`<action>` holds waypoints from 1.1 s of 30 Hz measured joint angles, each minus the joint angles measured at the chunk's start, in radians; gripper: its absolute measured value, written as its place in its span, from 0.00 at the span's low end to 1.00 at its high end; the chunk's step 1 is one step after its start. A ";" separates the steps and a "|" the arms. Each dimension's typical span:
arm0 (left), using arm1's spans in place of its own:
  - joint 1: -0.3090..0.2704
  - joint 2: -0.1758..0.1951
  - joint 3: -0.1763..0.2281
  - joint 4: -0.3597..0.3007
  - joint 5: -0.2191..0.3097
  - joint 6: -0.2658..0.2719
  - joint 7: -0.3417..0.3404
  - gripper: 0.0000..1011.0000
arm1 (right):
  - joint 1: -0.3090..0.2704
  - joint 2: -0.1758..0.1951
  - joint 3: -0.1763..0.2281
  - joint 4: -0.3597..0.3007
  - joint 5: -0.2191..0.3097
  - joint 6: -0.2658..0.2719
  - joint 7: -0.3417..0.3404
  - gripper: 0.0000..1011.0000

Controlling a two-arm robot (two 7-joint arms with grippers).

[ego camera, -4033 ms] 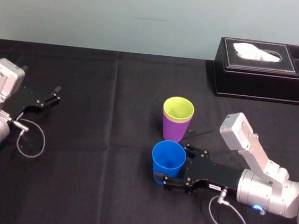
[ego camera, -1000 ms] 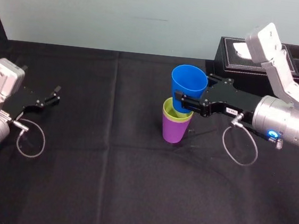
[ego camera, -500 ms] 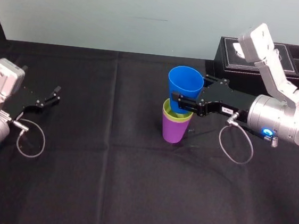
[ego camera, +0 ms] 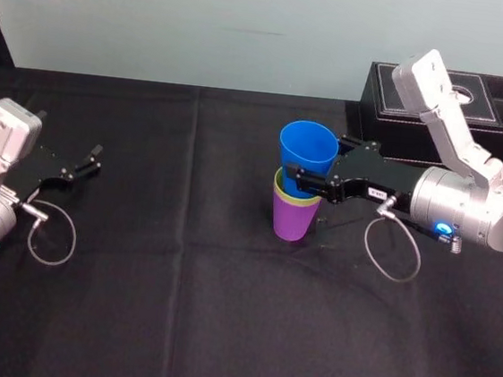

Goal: Stack the three plastic cups sequentially using one hand.

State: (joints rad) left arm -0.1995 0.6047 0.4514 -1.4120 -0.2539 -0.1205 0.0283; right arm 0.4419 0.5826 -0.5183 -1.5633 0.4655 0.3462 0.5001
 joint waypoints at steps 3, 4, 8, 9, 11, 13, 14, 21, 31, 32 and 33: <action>0.000 0.000 0.000 0.000 0.000 0.000 0.000 1.00 | 0.001 -0.003 -0.003 0.008 -0.002 -0.001 0.003 0.72; 0.000 0.000 0.000 0.000 0.000 0.000 0.000 1.00 | 0.001 -0.003 -0.003 0.010 -0.002 -0.001 0.003 0.72; 0.000 0.000 0.000 0.000 0.000 0.000 0.000 1.00 | 0.002 -0.006 -0.006 0.018 -0.004 -0.002 0.005 0.72; 0.000 0.000 0.000 0.000 0.000 0.000 0.000 1.00 | 0.002 -0.006 -0.006 0.020 -0.005 -0.002 0.005 0.72; 0.000 0.000 0.000 0.000 0.000 0.000 0.000 1.00 | 0.002 -0.006 -0.006 0.021 -0.005 -0.002 0.006 0.72; 0.000 0.000 0.000 0.000 0.000 0.000 0.000 1.00 | 0.002 -0.006 -0.006 0.021 -0.005 -0.002 0.006 0.72; 0.000 0.000 0.000 0.000 0.000 0.000 0.000 1.00 | 0.002 -0.006 -0.006 0.021 -0.005 -0.002 0.006 0.72; 0.000 0.000 0.000 0.000 0.000 0.000 0.000 1.00 | 0.002 -0.006 -0.006 0.019 -0.005 -0.002 0.006 0.72; 0.000 0.000 0.000 0.000 0.000 0.000 0.000 1.00 | 0.001 -0.005 -0.005 0.018 -0.004 -0.002 0.005 0.96; 0.000 0.000 0.000 0.000 0.000 0.000 0.000 1.00 | 0.001 -0.005 -0.005 0.017 -0.004 -0.002 0.005 0.97; 0.000 0.000 0.000 0.000 0.000 0.000 0.000 1.00 | 0.001 -0.005 -0.005 0.017 -0.004 -0.002 0.005 0.99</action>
State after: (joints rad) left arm -0.1995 0.6047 0.4514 -1.4120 -0.2539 -0.1205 0.0283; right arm 0.4428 0.5777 -0.5229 -1.5460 0.4617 0.3438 0.5054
